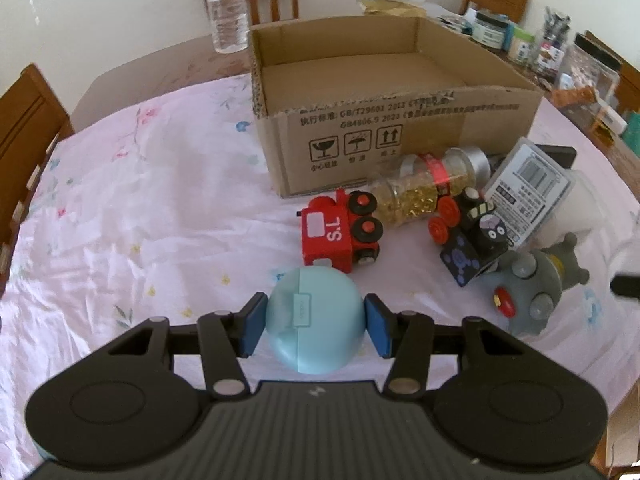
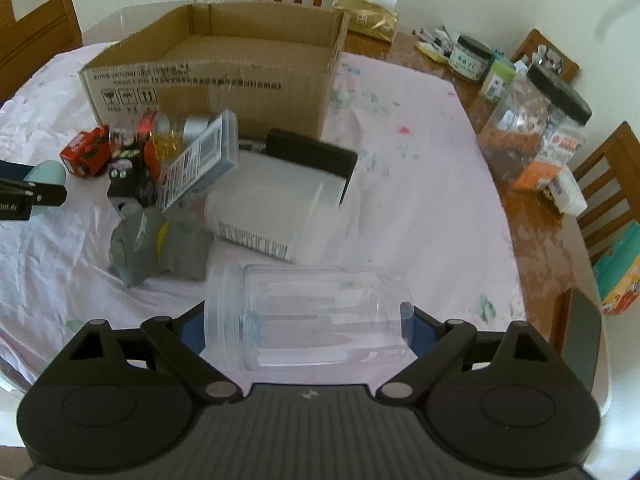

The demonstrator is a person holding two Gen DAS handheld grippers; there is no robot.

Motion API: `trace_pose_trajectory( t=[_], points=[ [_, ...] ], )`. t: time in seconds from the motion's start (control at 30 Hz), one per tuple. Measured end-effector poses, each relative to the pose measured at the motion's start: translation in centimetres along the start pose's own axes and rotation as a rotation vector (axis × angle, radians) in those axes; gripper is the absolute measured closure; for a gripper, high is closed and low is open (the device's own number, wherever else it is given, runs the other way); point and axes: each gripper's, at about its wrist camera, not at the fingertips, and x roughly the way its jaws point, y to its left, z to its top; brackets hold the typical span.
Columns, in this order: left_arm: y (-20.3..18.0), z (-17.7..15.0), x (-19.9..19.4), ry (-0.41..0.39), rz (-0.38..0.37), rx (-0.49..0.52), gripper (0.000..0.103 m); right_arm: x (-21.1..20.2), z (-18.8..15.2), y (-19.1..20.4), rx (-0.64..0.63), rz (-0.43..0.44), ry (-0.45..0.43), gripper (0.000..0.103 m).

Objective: Organize rigid objects
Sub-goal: 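Close the left tool on the blue case while the right tool grips the clear jar, then carry the blue case and clear jar into the cardboard box and release both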

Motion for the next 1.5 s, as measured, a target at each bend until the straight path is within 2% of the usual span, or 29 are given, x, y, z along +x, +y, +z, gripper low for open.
trace_pose_trajectory(
  t=[0.2, 0.47, 0.6, 0.77, 0.97, 1.1, 1.27, 1.5],
  points=[
    [0.2, 0.6, -0.9, 0.011, -0.054, 0.075, 0.051, -1.1, 1.9, 0.1, -0.021, -0.015, -0.032, 0.007],
    [0.7, 3.5, -4.1, -0.023, -0.164, 0.187, 0.051, -2.8, 5.6, 1.0, -0.052, 0.039, -0.100, 0.007],
    [0.6, 6.1, -5.8, -0.071, -0.153, 0.231, 0.051, -3.4, 8.3, 1.1, -0.085, 0.085, -0.155, 0.007],
    [0.3, 10.0, -5.8, -0.126, -0.113, 0.212, 0.051, -2.9, 12.3, 0.7, -0.150, 0.148, -0.229, 0.007],
    [-0.4, 14.6, -2.9, -0.135, -0.076, 0.172, 0.051, -0.4, 16.6, -0.3, -0.192, 0.215, -0.252, 0.007],
    [-0.5, 17.3, 0.6, -0.110, -0.058, 0.139, 0.051, 1.9, 18.6, -1.5, -0.176, 0.259, -0.229, 0.007],
    [0.1, 19.9, 5.3, -0.074, -0.027, 0.075, 0.051, 3.9, 20.1, -2.3, -0.170, 0.264, -0.197, 0.007],
    [1.1, 23.0, 10.4, -0.050, 0.024, 0.013, 0.051, 4.5, 20.8, -2.9, -0.157, 0.266, -0.184, 0.007]
  ],
)
